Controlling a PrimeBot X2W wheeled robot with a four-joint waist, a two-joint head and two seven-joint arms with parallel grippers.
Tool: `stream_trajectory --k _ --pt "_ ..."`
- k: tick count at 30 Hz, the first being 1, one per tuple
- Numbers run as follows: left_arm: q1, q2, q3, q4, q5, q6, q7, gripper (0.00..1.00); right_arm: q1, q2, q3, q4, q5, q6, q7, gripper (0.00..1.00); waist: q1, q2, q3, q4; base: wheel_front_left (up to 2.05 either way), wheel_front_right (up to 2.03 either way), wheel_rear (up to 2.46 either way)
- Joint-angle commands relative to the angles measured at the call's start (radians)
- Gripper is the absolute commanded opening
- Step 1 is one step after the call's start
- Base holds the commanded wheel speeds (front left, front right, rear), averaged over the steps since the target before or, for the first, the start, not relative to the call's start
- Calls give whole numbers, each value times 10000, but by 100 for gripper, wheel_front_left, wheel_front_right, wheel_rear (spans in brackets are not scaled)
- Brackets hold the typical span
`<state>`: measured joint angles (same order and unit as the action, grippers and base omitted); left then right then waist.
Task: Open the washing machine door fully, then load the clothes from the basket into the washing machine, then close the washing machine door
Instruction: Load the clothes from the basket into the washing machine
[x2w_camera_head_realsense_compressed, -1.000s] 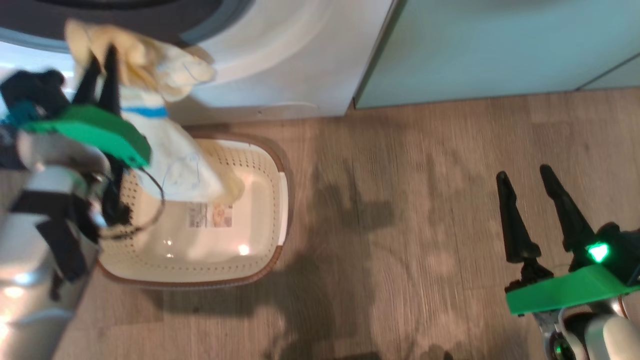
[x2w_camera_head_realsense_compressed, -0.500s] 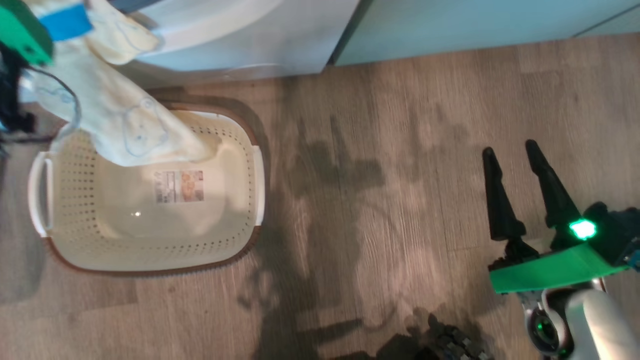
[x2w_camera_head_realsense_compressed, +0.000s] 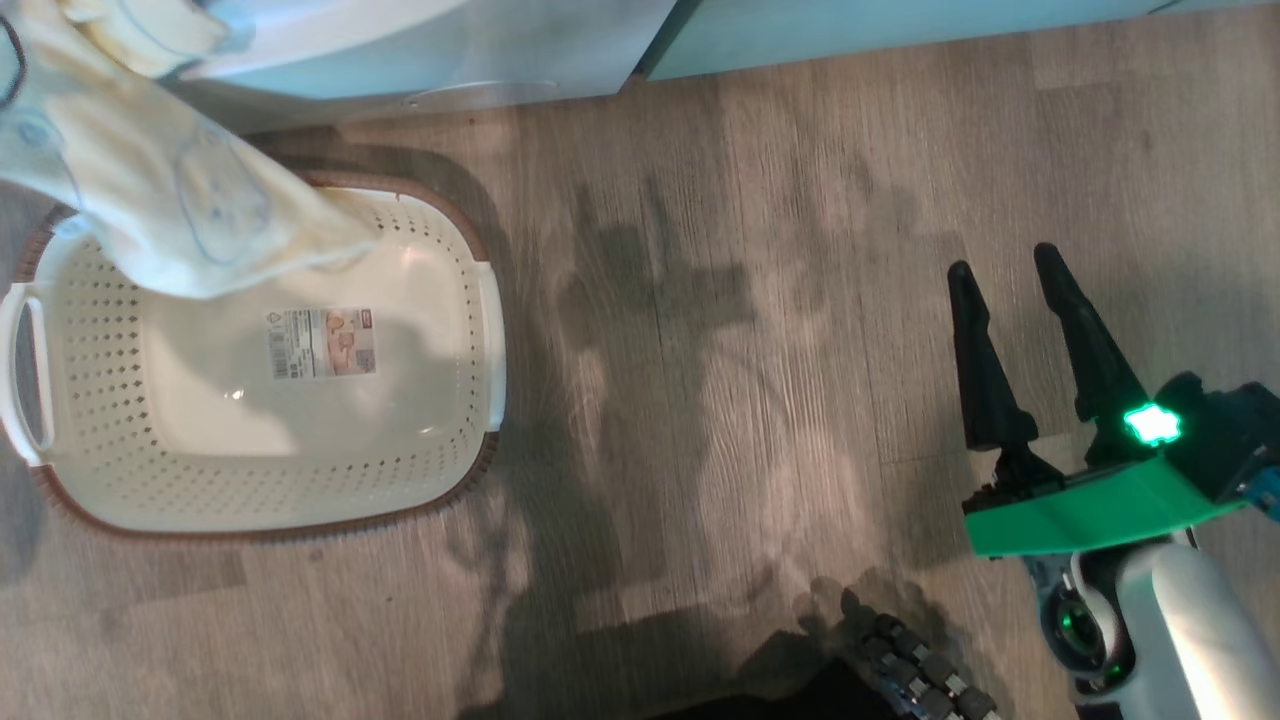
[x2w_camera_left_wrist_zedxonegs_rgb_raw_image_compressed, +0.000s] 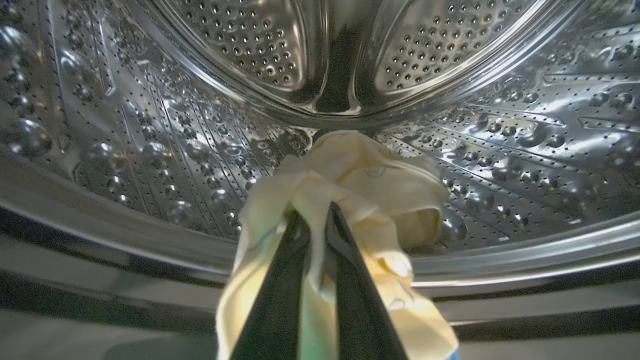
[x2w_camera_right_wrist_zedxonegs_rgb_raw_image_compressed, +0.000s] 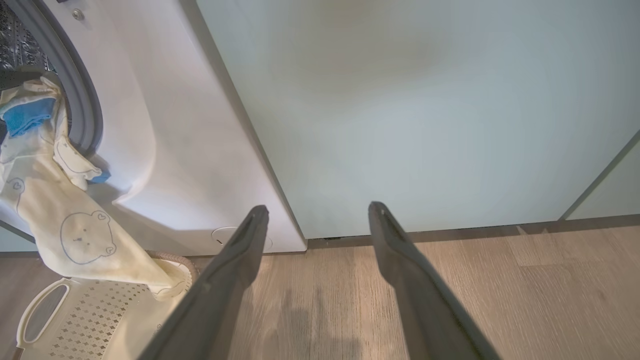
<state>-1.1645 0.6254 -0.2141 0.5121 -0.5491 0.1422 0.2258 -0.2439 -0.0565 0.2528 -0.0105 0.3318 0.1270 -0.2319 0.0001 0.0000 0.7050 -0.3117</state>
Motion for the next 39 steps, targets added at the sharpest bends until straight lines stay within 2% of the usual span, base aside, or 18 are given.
stream_trajectory --k 1,11,18,23,30,31,33,39 --pt "-990 547 230 -173 261 -96 -299 0 1 -35 172 -270 -73 37 -122 100 -1 0 48 -11 0 0 0" --pt "-3011 294 -169 901 794 -486 -1448 0 -128 -79 303 -333 -79 37 -111 100 -1 0 347 -118 0 0 0" --pt "-3711 33 -88 1607 773 -843 -3104 0 -196 -68 354 -279 -17 37 -136 100 -1 0 470 -137 0 0 0" --pt "-3454 -219 -29 2484 412 -1148 -3322 0 -203 -58 318 -219 12 37 -152 100 -1 0 474 -85 0 0 0" --pt "-3433 -492 -244 3382 166 -1618 -2955 0 -235 -60 365 -176 104 37 -133 100 -1 0 436 -37 0 0 0" --pt "-3437 -549 -229 3486 91 -1657 -2905 5 -233 -63 364 -165 111 37 -132 100 -1 0 417 -32 0 0 0" --pt "-3414 -591 -269 3672 54 -1714 -2854 100 -221 -69 353 -144 117 37 -126 100 -1 0 362 -20 0 0 0" --pt "-3171 -828 -262 4031 -129 -1762 -3058 100 -165 -84 237 -138 88 37 -89 100 -1 0 105 81 0 0 0"
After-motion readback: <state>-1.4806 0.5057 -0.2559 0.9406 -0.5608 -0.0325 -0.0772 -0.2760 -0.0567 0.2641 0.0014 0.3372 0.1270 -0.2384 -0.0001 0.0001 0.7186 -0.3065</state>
